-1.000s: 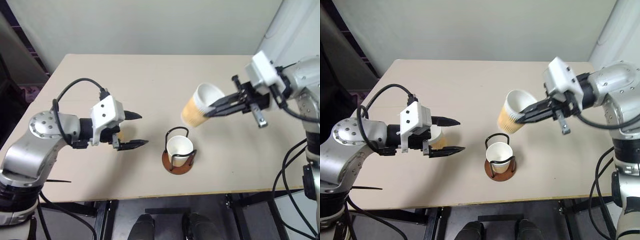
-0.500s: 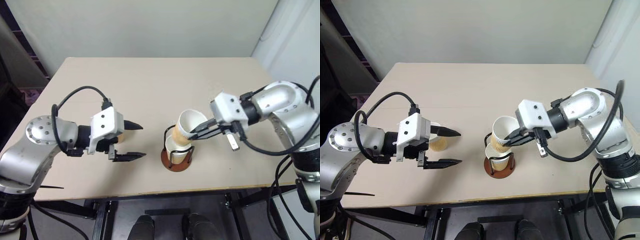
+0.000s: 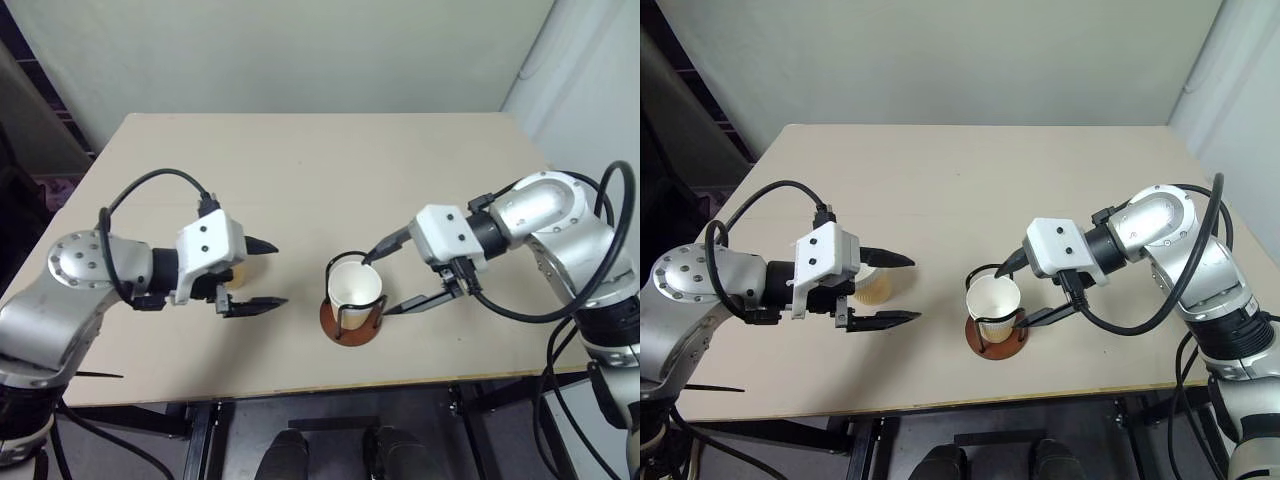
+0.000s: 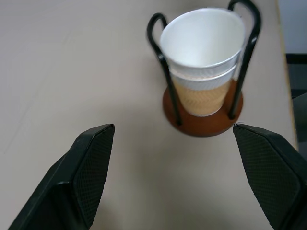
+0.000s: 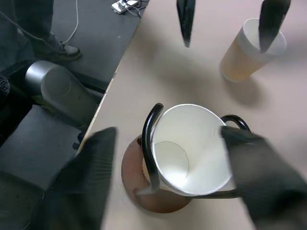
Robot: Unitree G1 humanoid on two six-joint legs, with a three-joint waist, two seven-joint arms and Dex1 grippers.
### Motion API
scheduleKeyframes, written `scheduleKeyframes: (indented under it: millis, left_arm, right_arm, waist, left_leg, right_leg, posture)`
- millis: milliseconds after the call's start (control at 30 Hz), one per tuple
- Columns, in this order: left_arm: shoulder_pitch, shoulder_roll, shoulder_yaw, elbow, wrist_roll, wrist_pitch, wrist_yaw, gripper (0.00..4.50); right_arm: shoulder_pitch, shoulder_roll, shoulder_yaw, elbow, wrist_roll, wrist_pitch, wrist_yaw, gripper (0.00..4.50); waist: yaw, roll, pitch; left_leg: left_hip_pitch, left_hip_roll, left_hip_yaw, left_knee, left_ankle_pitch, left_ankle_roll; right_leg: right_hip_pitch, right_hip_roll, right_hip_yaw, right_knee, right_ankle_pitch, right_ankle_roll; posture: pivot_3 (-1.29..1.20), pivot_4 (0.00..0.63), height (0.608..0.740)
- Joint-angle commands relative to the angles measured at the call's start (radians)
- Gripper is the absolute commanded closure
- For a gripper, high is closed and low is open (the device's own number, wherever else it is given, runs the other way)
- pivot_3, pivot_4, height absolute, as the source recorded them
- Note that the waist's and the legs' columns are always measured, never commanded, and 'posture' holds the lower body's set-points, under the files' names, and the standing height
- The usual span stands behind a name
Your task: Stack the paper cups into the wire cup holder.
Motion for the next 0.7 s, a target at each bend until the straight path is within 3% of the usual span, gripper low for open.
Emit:
scheduleKeyframes:
  millis: [33, 133, 333, 500, 700]
  left_arm:
    - [-0.015, 0.064, 0.085, 0.067, 0.053, -0.054, -0.005, 0.24]
    - [0.029, 0.143, 0.111, 0.173, 0.134, -0.134, -0.04, 0.24]
    - [0.11, 0.201, 0.078, 0.283, 0.245, -0.235, -0.058, 0.24]
    - [0.047, 0.157, 0.003, 0.329, 0.281, -0.259, -0.053, 0.24]
    - [0.002, 0.12, -0.073, 0.38, 0.328, -0.286, -0.065, 0.24]
  right_arm:
    - [-0.104, 0.048, -0.121, 0.108, 0.064, 0.02, -0.063, 0.38]
    - [-0.155, 0.154, -0.169, 0.181, 0.1, 0.054, -0.173, 0.38]
    - [-0.133, 0.299, -0.091, 0.175, 0.004, 0.015, -0.315, 0.38]
    - [-0.124, 0.318, -0.084, 0.184, -0.015, 0.002, -0.336, 0.38]
    - [-0.107, 0.305, -0.088, 0.175, -0.021, 0.001, -0.337, 0.38]
  waist:
    - [-0.002, 0.0, 0.0]
    - [-0.007, 0.0, 0.0]
    - [-0.009, 0.0, 0.0]
    - [0.003, -0.002, -0.001]
    - [0.0, -0.002, -0.001]
  left_leg:
    - [0.0, 0.001, 0.0, 0.0, 0.0, 0.0]
    - [0.0, 0.004, 0.0, -0.002, 0.0, 0.0]
    - [0.0, 0.009, 0.0, -0.004, -0.002, 0.0]
    - [-0.013, 0.011, 0.0, -0.003, -0.003, -0.003]
    - [-0.014, 0.012, 0.0, 0.001, -0.01, -0.007]
  right_leg:
    - [-0.002, 0.0, 0.001, 0.0, 0.0, 0.0]
    - [-0.004, 0.001, 0.002, 0.0, 0.001, -0.002]
    - [-0.01, 0.002, 0.001, 0.003, -0.001, -0.007]
    - [-0.021, 0.002, -0.001, 0.003, 0.005, -0.003]
    - [-0.021, 0.003, -0.001, 0.002, 0.007, 0.0]
  posture:
    - [0.0, 0.15, 0.74]
    - [0.0, 0.15, 0.74]
    - [0.0, 0.15, 0.74]
    - [0.0, 0.15, 0.74]
    - [0.0, 0.15, 0.74]
